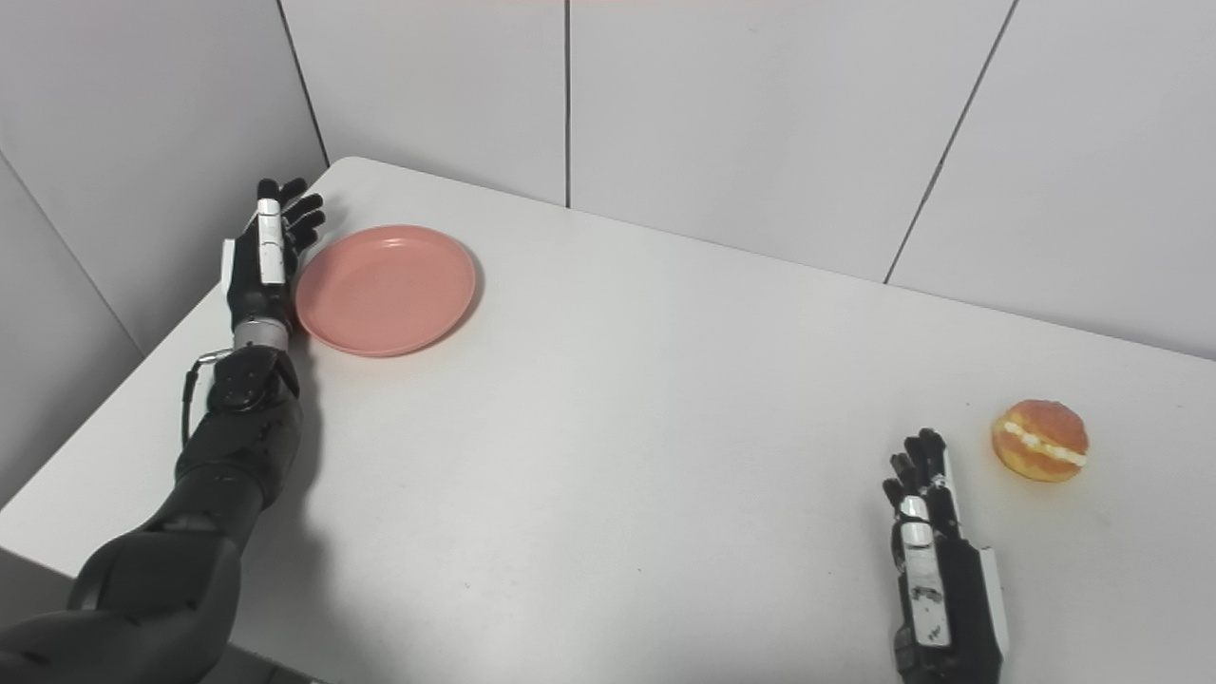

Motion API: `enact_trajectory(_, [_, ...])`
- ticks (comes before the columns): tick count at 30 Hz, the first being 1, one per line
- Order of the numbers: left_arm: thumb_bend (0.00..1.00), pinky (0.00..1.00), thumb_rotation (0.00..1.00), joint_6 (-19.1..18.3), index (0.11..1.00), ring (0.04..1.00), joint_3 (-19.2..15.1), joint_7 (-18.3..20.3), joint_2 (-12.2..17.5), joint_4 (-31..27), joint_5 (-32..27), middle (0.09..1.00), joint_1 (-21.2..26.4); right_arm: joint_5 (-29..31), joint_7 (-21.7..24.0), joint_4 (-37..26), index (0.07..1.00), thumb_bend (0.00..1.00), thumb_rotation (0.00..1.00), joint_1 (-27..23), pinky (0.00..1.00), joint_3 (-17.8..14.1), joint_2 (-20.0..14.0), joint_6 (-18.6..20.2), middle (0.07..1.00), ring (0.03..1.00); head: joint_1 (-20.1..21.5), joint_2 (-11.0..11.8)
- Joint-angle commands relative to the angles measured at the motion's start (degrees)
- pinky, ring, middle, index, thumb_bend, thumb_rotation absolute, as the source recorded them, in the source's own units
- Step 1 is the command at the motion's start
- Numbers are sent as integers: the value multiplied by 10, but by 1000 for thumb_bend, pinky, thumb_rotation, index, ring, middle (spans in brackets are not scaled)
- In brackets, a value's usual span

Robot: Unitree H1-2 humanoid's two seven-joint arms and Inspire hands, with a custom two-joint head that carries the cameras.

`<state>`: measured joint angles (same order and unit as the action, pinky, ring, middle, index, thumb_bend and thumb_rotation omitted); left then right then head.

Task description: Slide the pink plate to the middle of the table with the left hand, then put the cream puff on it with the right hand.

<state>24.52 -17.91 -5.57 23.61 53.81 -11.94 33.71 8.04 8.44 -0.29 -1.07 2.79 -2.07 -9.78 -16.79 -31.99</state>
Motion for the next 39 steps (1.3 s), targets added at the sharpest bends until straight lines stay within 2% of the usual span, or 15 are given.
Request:
enact_trajectory(1, [763,824,1000,9,786,793,7,2,-19,0,8,790,-24,-1,2,8,1000,579,897,12,1000,-1,0,-14,1000,1000,0,-1])
enact_trajectory(6, [730,805,1000,11,793,764,15,14,-27,-22,5,780,-35,1,2,2,1000,575,889,13,1000,-2,1,-8,1000,1000,1,-2])
enact_trajectory(10, [712,807,1000,-2,792,786,17,9,-36,-43,5,789,-43,-1,1,2,1000,565,901,13,1000,-2,0,-10,1000,1000,1,-2])
enact_trajectory(15, [772,790,1000,-14,781,790,26,6,-39,-60,19,786,-54,0,2,6,1000,564,900,11,1000,-3,2,-12,1000,1000,2,-3])
enact_trajectory(19, [775,773,1000,-39,785,783,28,6,-48,-94,18,781,-64,-2,1,6,1000,585,895,11,1000,-3,3,-10,1000,1000,2,-3])
enact_trajectory(22, [781,784,1000,-66,754,785,30,11,-56,-127,13,779,-75,-7,-2,4,1000,588,895,11,1000,-3,3,-9,1000,1000,2,-5])
enact_trajectory(28, [779,784,1000,-98,791,779,37,13,-69,-171,16,786,-89,-7,-1,4,1000,589,890,9,1000,-3,4,-10,1000,1000,4,-6])
enact_trajectory(39, [759,802,1000,-133,789,781,53,15,-91,-219,23,779,-109,-12,-3,5,1000,579,893,8,1000,-2,5,-15,1000,1000,6,-8])
